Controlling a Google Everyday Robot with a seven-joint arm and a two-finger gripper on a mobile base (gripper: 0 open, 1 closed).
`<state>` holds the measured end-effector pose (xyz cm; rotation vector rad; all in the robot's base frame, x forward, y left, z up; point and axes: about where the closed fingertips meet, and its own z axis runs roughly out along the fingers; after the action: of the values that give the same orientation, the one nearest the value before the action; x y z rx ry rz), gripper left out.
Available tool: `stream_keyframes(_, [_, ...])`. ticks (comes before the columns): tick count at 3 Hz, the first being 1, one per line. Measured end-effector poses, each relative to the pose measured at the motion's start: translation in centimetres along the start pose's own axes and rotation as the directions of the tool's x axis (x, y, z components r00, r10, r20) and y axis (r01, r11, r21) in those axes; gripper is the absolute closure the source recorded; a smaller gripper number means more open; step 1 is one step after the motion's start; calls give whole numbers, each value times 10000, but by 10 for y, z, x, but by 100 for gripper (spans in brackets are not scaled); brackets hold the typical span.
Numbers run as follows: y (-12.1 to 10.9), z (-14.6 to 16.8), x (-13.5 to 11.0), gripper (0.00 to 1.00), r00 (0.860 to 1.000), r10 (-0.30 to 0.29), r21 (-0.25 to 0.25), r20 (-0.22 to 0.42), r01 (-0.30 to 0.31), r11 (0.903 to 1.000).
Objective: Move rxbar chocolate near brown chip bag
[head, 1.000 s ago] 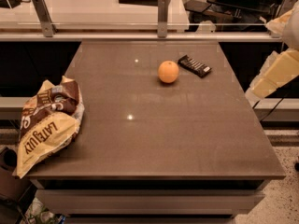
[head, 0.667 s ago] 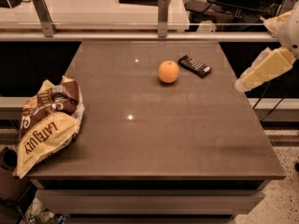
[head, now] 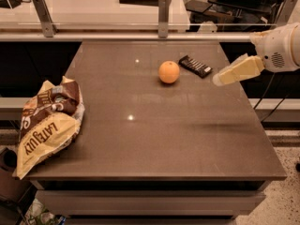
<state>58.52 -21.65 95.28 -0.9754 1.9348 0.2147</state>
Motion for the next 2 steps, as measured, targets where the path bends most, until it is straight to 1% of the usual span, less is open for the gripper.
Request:
stream_keyframes(1, [0,0,0,0,10000,-1,-1,0,1,10000])
stream_keyframes(2, [-13,15,5,0,9975,521,18,474,-523,9986])
